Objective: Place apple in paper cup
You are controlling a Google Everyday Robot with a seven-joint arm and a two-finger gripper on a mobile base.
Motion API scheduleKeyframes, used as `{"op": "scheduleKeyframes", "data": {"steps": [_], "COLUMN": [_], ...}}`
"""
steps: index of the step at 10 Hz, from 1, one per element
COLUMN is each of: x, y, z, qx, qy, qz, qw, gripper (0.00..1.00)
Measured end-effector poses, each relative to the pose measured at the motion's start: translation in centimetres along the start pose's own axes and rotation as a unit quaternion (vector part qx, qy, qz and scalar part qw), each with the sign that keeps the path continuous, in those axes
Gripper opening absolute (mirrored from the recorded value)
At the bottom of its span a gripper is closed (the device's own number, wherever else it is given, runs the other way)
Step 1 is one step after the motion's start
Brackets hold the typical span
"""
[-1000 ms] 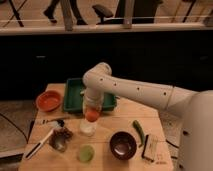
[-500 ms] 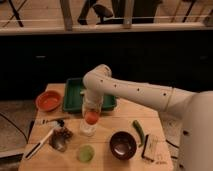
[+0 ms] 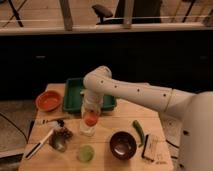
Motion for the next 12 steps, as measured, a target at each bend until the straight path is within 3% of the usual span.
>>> {"op": "scheduleKeyframes", "data": {"steps": [12], "x": [-0.97], "y": [-0.37], "z": [0.88], "qx": [0.009], "qy": [-0.027], "qz": [-0.022], "qw": [0.9994], "gripper": [0.1]}}
